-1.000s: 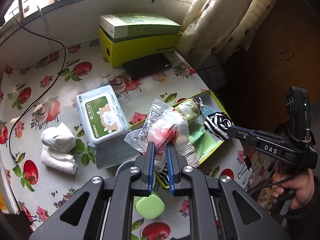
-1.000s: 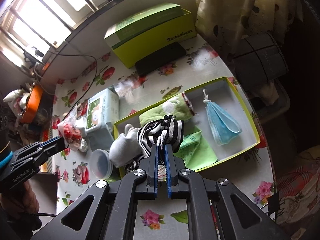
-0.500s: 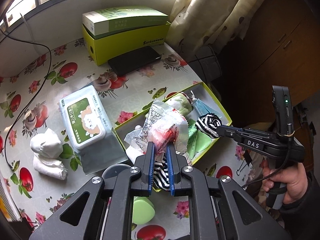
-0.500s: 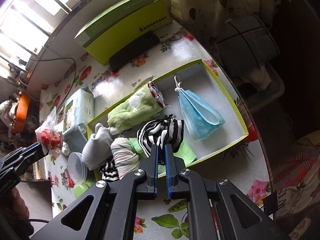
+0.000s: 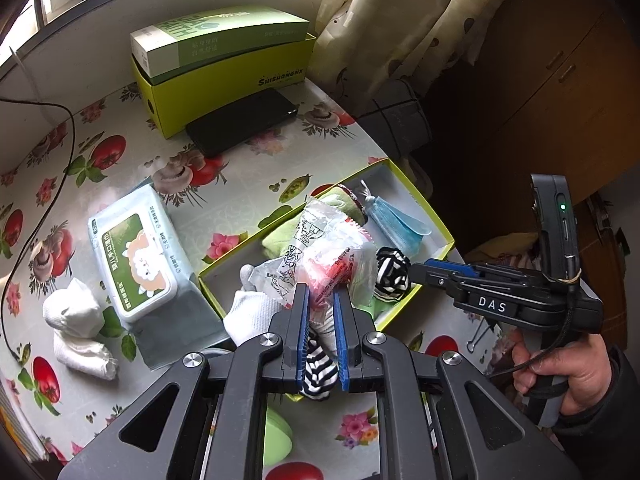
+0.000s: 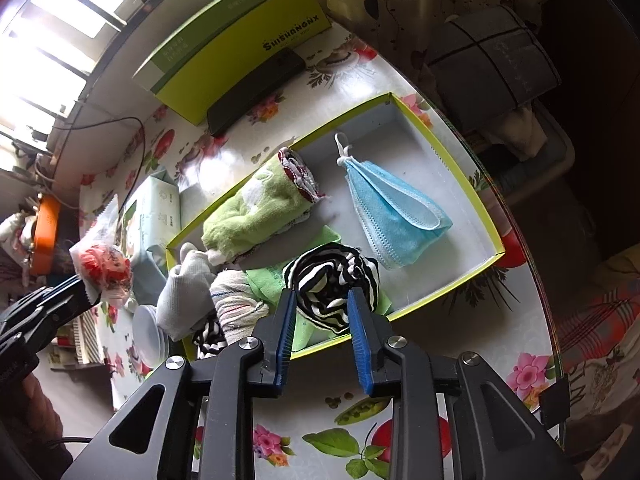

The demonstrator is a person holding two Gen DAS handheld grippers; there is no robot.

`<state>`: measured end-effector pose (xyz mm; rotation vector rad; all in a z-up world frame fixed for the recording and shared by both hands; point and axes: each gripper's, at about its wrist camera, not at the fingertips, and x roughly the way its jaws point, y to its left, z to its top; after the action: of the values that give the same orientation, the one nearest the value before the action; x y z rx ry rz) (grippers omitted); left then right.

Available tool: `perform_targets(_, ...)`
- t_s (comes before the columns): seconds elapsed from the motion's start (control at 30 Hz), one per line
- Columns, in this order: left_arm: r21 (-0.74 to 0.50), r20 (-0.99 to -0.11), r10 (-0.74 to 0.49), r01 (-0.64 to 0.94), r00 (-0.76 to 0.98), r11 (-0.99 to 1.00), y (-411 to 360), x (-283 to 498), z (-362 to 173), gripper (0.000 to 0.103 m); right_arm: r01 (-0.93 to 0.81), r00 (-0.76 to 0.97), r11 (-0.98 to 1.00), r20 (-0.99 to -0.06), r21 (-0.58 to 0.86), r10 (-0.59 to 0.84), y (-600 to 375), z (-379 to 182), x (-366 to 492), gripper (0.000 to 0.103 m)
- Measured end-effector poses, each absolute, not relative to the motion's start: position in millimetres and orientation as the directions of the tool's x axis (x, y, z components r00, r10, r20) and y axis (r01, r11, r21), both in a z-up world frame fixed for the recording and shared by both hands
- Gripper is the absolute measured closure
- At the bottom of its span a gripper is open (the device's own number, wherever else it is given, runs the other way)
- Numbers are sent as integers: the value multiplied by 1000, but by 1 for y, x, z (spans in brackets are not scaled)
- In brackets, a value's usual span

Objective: Organize soft objects
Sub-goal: 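Open the right gripper to drop the striped sock while the left lowers the bag into the tray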

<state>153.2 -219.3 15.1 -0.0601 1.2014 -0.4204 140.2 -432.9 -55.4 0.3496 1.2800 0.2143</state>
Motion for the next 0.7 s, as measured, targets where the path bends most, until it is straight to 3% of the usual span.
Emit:
perform_targets(0.57,-291,-905,-389,418,171,861,-288,183,-32,91,81,304,920,-889,383,343,-454,-47,127,77)
perform_targets(0.7,-307,-910,-390,401,143,863,-294,193,-43,86,83,302,919,-889,385,345,-454,-48,126,77)
